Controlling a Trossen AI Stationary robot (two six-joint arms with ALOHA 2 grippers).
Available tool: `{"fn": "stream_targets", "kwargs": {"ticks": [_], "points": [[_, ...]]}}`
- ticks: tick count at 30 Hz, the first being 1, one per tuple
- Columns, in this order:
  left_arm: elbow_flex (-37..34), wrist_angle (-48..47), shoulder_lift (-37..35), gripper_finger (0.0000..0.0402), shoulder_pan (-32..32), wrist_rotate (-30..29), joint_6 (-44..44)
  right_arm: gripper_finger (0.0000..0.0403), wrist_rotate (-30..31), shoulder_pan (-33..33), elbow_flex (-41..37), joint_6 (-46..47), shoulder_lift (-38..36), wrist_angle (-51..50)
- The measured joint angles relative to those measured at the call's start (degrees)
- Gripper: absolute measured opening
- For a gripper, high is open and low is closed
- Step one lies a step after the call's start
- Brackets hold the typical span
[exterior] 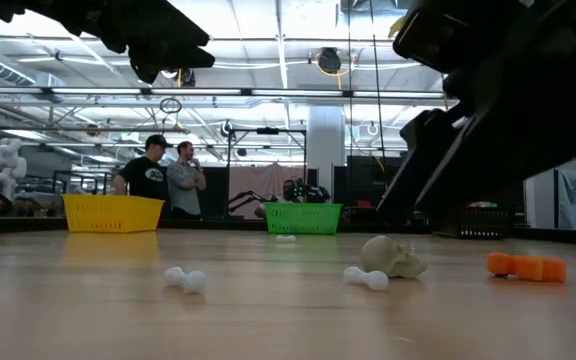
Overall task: Sort Halloween decoration
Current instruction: Put the gray skull toy into the green bin
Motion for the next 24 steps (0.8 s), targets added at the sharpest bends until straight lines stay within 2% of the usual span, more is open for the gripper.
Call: {"fn": "stream_targets", "kwargs": {"ticks": [18,24], "points": [[0.00,0.04,0.00,0.0194,0.00,0.00,0.00,0.0227,1.11,0.34,0.04,0.23,7.36,8.17],[0.00,-0.03,0.00,0.0194,-0.01,-0.02,0.02,0.0188,1.34,0.30,0.04,0.29,7.37,7.87]]}}
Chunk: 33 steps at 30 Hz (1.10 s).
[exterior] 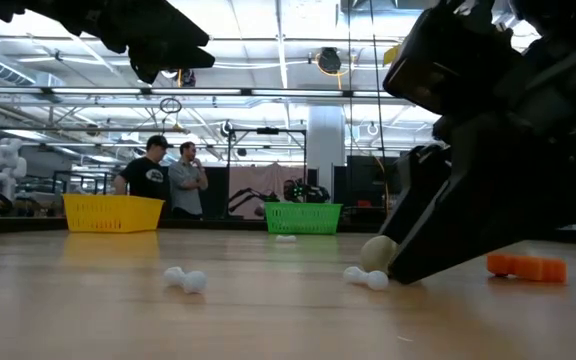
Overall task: Sort Halloween decoration
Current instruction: Put the gray skull toy into the green bin
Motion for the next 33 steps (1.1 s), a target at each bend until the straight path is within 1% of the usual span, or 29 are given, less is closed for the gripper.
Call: {"fn": "stream_targets", "kwargs": {"ticks": [8,16,20,25,33], "points": [[0.00,0.00,0.00,0.0194,0.01,0.00,-0.02,0.0112,0.19,-0.04,0.00,0.01,0.00,-0.99],[0.00,0.00,0.00,0.0194,0.01,0.00,-0.02,0.0060,0.24,-0.04,0.00,-0.78,0.00,-1.08],[0.00,0.00,0.00,0.0194,0.02,0.00,-0.02,0.0052,0.20,-0.02,0.00,-1.20,0.00,-1.10],[0.00,-0.01,0.00,0.0194,0.01,0.00,-0.02,0.0053,0.20,-0.02,0.00,-1.40,0.00,-1.06],[0.00,-0.36,0.00,0.0194,0.01,0.00,-0.08,0.0053,-0.44,-0.01,-0.07,-4.21,-0.37,0.67]]}}
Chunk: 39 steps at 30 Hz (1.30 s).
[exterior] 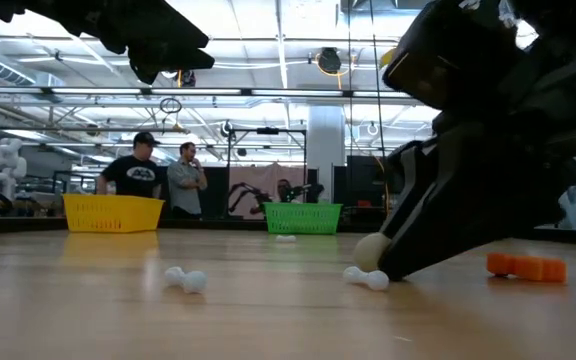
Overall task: Sort Halloween decoration
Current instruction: Put the gray skull toy into the green bin
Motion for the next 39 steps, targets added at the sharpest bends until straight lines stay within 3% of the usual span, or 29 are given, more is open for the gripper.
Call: {"fn": "stream_targets", "kwargs": {"ticks": [9,31,35,39], "points": [[0.00,-0.30,0.00,0.0194,0.00,0.01,0.00,0.0054,0.08,-0.54,-0.04,-5.32,-5.71,-0.62],[0.00,-0.88,0.00,0.0194,0.00,0.02,0.44,0.0054,0.14,-10.29,-0.02,-27.38,-35.00,-17.77],[0.00,-0.88,0.00,0.0194,-0.01,0.02,0.57,0.0054,0.00,-13.43,-3.61,-28.99,-37.97,-12.95],[0.00,-0.55,0.00,0.0194,-0.01,0.01,1.82,0.0054,-2.86,-16.97,-11.66,-28.48,-39.15,1.38]]}}
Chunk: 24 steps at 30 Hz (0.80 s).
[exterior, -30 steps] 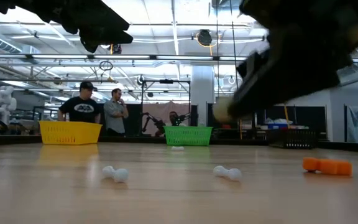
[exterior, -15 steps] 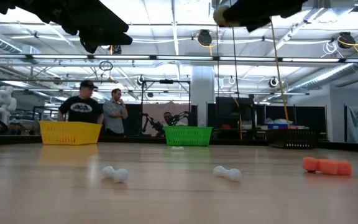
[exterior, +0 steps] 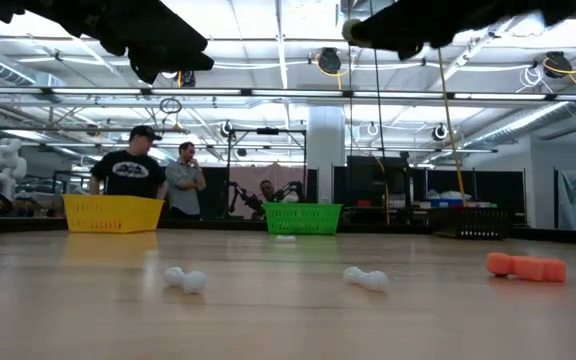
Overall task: Sort Halloween decoration
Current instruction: Put the gray skull toy into the green bin
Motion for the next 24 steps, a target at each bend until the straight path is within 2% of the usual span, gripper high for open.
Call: {"fn": "stream_targets", "kwargs": {"ticks": [5,9,17,24], "points": [[0.00,0.37,0.00,0.0194,-0.01,0.01,1.30,0.0054,-2.80,-3.26,-9.02,0.10,0.19,21.17],[0.00,0.31,0.01,0.0194,-0.03,0.01,1.30,0.0054,-4.75,-4.91,-12.92,0.12,0.19,30.92],[0.00,0.92,0.01,0.0194,-0.37,0.20,1.44,0.0054,-5.86,-5.32,-14.06,-1.12,0.94,32.73],[0.00,0.96,0.00,0.0194,-2.66,0.32,1.73,0.0054,-6.10,-5.19,-14.11,1.73,1.99,33.28]]}}
